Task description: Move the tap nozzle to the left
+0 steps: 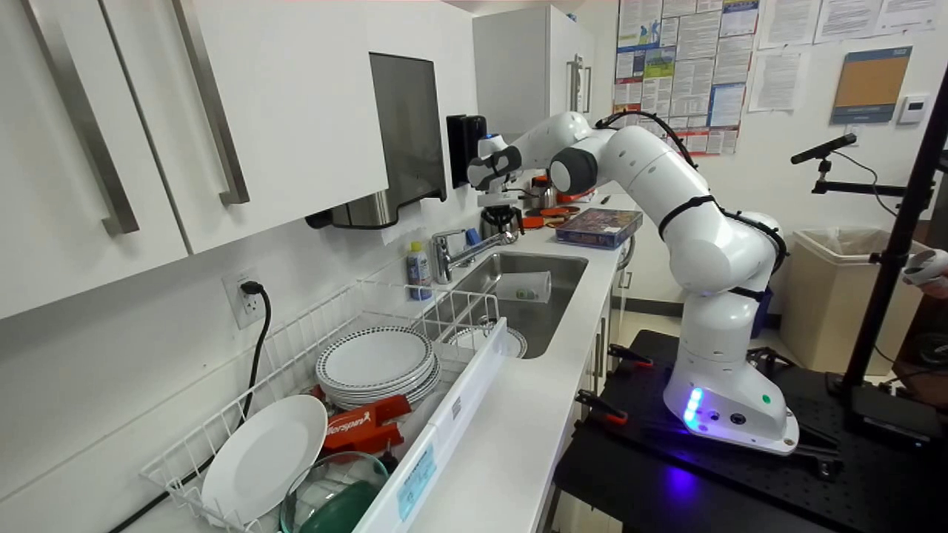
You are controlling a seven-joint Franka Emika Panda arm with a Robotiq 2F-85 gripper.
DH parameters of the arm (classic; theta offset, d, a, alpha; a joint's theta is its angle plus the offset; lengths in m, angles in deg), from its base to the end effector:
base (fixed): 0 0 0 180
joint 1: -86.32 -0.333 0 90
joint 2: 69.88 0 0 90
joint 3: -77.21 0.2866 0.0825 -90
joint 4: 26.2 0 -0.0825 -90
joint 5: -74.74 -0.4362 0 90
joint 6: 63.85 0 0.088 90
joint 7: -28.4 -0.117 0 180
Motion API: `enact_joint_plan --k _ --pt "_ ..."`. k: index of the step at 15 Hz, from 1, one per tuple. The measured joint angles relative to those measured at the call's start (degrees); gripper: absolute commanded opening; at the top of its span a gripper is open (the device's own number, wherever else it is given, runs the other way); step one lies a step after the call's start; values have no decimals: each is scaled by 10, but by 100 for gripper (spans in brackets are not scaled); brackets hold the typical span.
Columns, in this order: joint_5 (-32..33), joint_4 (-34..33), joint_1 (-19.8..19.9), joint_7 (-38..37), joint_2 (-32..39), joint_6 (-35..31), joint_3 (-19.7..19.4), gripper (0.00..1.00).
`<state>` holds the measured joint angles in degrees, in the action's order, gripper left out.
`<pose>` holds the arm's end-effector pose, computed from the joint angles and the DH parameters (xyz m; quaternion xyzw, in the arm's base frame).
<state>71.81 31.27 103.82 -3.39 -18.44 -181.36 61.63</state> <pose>0.7264 -0.3810 0.2965 0.8632 -0.4909 0.0877 0.0784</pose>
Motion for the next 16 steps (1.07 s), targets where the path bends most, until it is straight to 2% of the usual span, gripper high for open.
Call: enact_joint_plan --k 6,16 --pt "0 -6 -1 5 3 23 8 0" --pt "0 -21 -1 89 -2 133 35 0"
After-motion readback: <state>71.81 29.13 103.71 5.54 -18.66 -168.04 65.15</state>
